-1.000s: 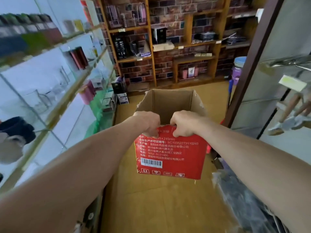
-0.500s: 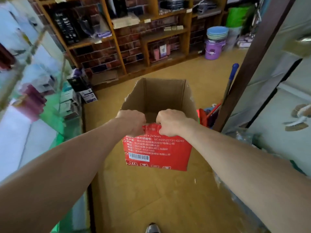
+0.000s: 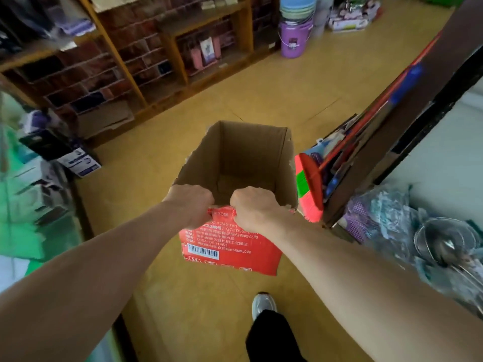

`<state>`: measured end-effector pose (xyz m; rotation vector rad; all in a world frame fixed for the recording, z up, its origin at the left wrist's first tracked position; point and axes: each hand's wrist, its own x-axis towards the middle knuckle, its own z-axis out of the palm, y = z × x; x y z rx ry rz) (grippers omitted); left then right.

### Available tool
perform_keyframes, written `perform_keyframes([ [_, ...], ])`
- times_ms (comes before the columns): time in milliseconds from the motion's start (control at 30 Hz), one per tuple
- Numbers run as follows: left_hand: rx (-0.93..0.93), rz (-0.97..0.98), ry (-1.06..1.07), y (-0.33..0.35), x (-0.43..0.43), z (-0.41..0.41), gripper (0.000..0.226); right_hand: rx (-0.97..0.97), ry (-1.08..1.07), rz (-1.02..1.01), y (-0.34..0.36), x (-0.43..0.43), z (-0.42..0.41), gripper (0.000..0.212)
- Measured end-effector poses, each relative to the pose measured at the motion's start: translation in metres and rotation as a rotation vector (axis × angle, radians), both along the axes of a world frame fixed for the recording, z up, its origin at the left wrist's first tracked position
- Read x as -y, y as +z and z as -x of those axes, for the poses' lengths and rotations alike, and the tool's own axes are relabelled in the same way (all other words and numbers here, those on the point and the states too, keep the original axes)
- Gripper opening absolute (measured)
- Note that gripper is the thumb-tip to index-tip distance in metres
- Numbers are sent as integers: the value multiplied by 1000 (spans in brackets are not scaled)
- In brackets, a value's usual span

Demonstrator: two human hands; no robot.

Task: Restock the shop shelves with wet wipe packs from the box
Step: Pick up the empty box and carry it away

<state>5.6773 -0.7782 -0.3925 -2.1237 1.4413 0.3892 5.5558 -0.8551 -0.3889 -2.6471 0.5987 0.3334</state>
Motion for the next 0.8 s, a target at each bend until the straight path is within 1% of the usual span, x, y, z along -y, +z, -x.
perform_keyframes([
  [267,-27,-64,-63,-65,85,-115,16,-96,-110,-107,-63,76,-112,18],
  [333,-40,-69,-71,-84,105,-143,16,-114,-125,-111,-80,93,-139,25],
  [500,-71,-77,-73,-135,151,-209,15,-158,-188,-128,-124,134,-201,31],
  [600,-103,-51,-82,-166,180,-244,18,-169,-250,-133,-155,157,-235,36],
  [800,-109,-24,-184,-228,225,-301,16,-274,-318,-155,-214,196,-296,31],
])
